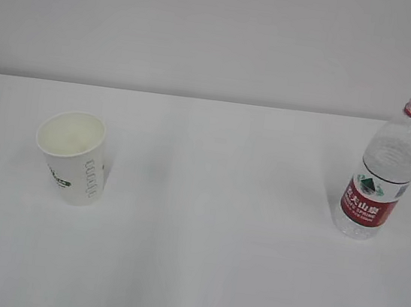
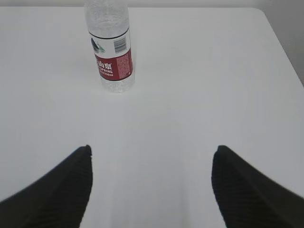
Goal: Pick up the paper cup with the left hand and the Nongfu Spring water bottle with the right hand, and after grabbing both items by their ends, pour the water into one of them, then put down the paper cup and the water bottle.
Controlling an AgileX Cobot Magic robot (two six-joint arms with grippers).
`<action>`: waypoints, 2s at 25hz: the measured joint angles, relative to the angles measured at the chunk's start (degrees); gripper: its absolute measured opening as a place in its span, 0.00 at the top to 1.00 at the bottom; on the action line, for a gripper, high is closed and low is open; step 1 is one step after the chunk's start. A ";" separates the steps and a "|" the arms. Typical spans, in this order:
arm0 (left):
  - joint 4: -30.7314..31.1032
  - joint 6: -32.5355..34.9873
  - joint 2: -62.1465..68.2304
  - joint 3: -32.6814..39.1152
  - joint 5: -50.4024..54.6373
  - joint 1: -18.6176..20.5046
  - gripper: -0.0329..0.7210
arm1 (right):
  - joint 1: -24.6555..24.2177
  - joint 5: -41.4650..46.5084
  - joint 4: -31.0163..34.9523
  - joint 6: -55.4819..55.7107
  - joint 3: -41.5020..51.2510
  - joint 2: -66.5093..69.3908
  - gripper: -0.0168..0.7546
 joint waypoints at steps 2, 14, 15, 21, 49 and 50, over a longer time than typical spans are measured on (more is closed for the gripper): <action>0.00 0.00 0.00 0.00 0.00 0.00 0.18 | 0.00 0.00 0.00 0.00 0.00 0.00 0.22; 0.00 0.00 0.00 0.00 0.00 0.00 0.18 | 0.00 0.00 0.00 0.00 0.00 0.00 0.22; 0.00 0.00 0.00 0.00 0.00 0.00 0.18 | 0.00 0.00 0.00 0.00 0.00 0.00 0.22; 0.00 0.00 0.00 0.00 0.00 0.00 0.18 | 0.00 0.00 0.00 0.00 0.00 0.00 0.22; 0.42 0.00 0.00 -0.92 -17.46 0.00 0.20 | 0.00 -8.52 0.83 -0.46 -2.13 0.00 0.22; 1.05 0.00 0.00 -0.92 -18.31 0.00 0.20 | 0.00 -9.29 0.83 -0.46 -2.13 0.00 0.22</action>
